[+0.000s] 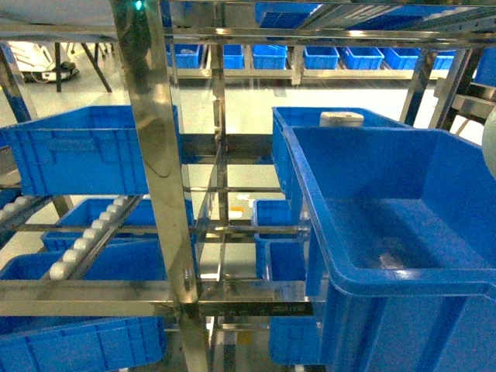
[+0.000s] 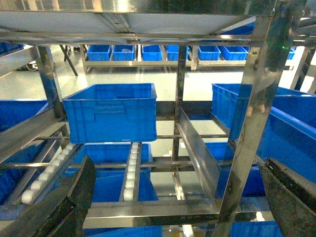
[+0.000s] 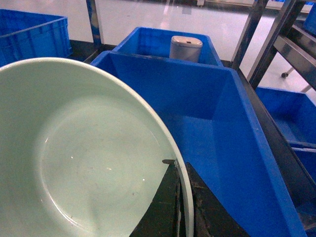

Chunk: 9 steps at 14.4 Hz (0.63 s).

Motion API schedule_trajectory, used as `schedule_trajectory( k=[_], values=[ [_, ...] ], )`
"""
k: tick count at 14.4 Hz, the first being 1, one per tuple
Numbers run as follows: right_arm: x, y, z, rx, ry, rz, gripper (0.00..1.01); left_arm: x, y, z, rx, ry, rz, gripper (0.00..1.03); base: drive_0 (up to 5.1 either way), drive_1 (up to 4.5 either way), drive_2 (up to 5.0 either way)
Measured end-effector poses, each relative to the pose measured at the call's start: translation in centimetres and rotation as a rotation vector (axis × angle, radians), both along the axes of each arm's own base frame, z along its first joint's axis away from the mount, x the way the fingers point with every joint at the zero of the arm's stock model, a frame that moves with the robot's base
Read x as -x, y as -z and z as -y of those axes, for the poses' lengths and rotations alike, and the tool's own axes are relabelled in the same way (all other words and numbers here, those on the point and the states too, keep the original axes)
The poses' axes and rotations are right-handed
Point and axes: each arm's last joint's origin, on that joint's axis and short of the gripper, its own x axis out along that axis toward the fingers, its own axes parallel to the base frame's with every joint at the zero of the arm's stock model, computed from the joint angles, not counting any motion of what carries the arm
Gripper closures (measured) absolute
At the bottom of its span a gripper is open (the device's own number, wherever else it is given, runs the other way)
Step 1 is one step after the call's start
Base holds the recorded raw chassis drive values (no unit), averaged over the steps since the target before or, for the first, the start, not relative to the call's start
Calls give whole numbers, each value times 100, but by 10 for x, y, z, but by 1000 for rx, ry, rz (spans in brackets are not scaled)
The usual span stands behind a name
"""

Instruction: Place green bowl on second shelf with right arm

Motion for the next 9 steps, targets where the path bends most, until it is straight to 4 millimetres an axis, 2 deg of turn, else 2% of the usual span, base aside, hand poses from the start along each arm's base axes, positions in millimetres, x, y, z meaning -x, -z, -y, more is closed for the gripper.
schedule_trajectory(
  k=[3,6,9],
  values=[
    [-29,13,4,26,-2,-42,99,0,0,0,0,0,0,5,0,0,0],
    [-36,18,6,36,0,-53,99,0,0,0,0,0,0,5,0,0,0],
    [-52,34,14,39,22,-106,99,0,0,0,0,0,0,5,0,0,0]
  ],
)
